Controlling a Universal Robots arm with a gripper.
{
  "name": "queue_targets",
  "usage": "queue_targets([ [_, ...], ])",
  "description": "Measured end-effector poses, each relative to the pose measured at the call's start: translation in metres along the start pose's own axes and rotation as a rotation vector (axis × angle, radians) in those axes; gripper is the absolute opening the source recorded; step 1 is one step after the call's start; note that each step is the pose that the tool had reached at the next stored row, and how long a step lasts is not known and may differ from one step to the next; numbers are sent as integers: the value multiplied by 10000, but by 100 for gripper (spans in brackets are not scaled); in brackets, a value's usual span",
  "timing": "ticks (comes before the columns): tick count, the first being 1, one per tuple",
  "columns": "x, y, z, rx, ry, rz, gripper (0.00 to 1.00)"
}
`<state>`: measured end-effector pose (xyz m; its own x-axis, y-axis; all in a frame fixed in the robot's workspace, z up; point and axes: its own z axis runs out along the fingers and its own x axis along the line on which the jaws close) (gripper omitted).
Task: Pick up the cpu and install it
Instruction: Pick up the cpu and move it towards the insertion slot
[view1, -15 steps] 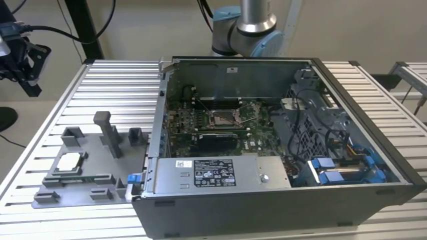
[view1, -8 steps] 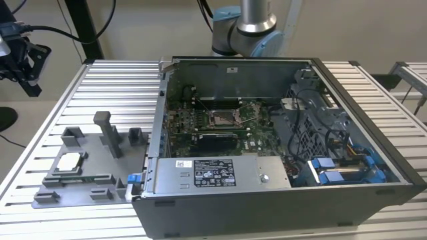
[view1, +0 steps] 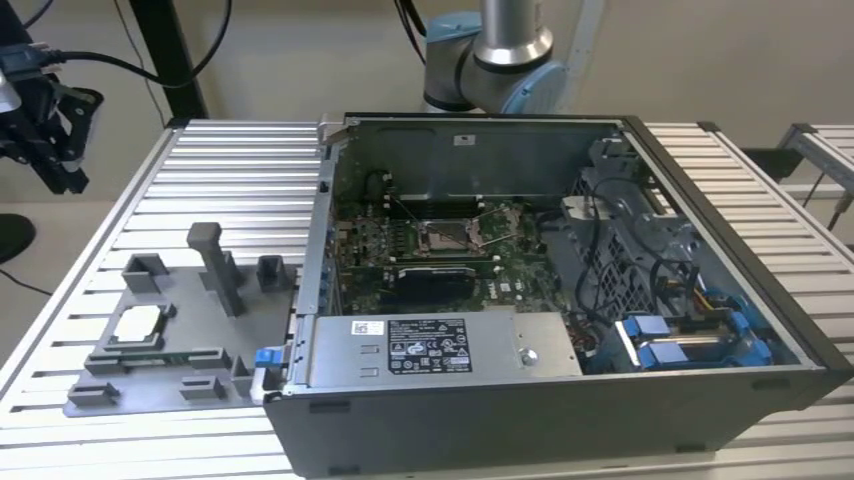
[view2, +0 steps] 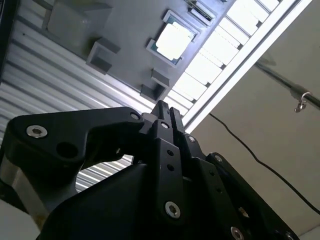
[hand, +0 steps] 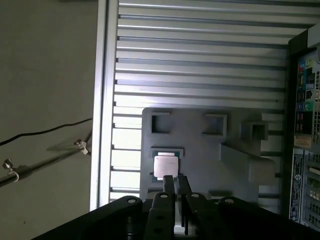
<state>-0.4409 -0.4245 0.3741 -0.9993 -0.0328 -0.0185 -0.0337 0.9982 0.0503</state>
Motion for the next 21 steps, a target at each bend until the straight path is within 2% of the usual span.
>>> queue_targets([
  [13, -3, 0, 7, -1, -1, 0, 100],
  [16, -2, -1, 26, 0, 0, 0, 100],
  [21, -1, -5, 92, 0, -1, -1, 100],
])
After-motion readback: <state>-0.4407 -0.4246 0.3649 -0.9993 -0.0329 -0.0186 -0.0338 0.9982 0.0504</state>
